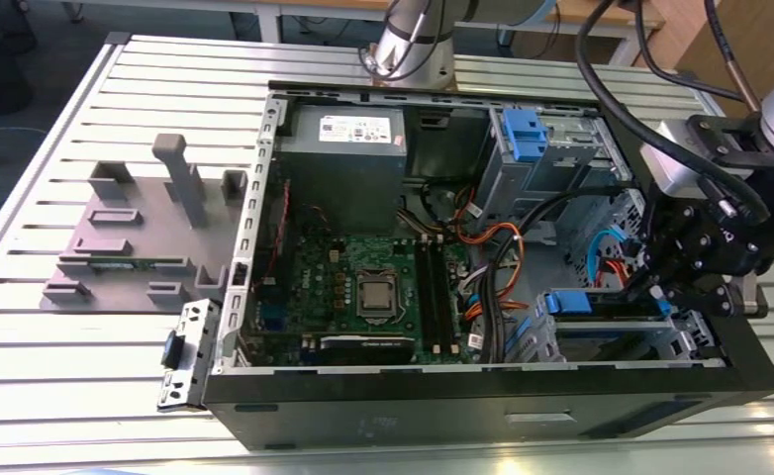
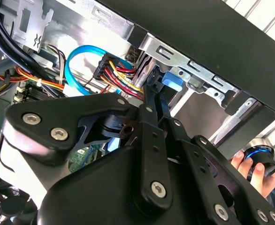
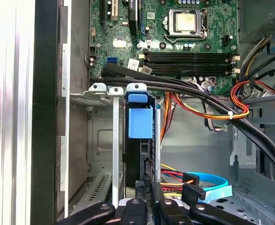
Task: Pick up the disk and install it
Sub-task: 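Insert the first disk wire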
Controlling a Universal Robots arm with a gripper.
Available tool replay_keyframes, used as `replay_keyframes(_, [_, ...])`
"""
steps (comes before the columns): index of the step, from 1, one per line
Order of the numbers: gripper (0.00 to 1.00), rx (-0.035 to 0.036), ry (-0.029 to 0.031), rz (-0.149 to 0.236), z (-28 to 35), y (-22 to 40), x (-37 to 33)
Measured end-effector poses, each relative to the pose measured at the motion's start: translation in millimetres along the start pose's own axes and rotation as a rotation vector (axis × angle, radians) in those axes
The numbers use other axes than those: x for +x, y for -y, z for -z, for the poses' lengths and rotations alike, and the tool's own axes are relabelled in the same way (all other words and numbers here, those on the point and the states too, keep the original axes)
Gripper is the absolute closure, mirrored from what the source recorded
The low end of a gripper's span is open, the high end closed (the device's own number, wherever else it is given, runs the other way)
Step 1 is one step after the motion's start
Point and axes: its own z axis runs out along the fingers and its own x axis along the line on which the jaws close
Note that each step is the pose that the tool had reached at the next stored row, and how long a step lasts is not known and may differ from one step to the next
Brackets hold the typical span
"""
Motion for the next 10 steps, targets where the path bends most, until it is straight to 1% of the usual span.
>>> replay_keyframes(9, [0.83,-0.0001,0.0005,0.0,-1.2,-0.3,0.1])
replay_keyframes(10, [0.83,-0.0003,0.0021,0.0,-1.8,-0.3,0.0])
